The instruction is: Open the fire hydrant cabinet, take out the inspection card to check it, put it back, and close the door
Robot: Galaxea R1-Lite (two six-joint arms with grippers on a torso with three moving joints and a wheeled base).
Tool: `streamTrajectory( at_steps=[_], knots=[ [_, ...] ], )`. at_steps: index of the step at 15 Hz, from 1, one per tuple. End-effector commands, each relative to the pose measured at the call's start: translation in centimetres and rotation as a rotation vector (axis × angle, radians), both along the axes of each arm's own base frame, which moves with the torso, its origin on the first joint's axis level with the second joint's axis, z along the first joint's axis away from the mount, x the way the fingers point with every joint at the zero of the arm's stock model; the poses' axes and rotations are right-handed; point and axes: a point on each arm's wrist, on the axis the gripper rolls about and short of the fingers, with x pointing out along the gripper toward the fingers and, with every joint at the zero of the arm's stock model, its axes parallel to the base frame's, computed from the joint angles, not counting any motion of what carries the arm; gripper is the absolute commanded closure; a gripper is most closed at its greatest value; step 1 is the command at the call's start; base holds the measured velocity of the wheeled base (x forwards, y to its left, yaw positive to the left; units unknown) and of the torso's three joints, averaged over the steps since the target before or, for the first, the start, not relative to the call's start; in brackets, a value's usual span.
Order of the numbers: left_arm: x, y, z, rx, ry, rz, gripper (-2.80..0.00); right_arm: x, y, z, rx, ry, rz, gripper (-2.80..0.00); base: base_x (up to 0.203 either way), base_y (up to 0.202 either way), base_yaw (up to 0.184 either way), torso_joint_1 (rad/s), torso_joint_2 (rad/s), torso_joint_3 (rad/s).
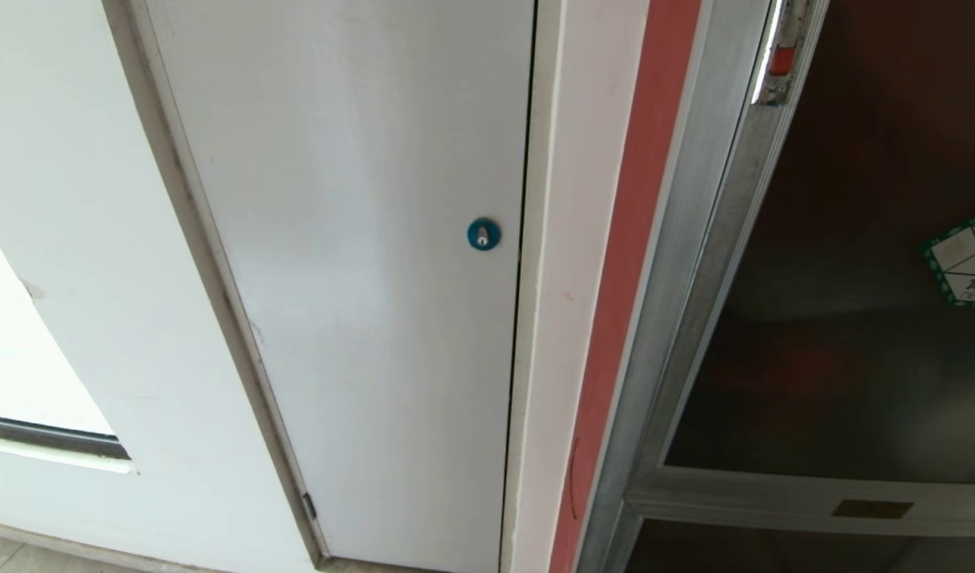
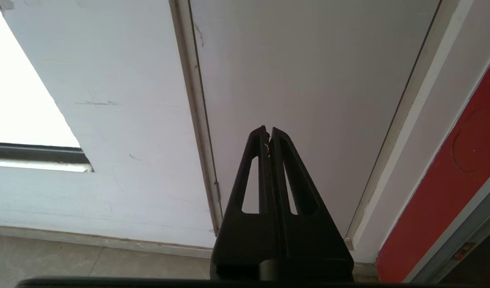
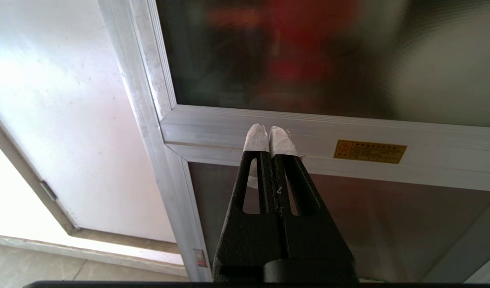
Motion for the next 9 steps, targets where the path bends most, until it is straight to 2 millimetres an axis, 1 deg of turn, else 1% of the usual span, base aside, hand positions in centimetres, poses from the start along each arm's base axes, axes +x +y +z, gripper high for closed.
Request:
streamTrajectory(
  at_steps=[1,9],
  knots=[
    [0.11,0.0,-0.38,0.0,0.014,0.001,0.0,0.02,0.0,-0.08,0.001,0.003,0.001,0.0,0.0,0.0,0.0,0.0,0.0,0.0],
    [0.11,0.0,-0.38,0.0,0.014,-0.001,0.0,0.02,-0.01,-0.08,0.018,0.003,-0.004,0.0,0.0,0.0,0.0,0.0,0.0,0.0]
  ],
)
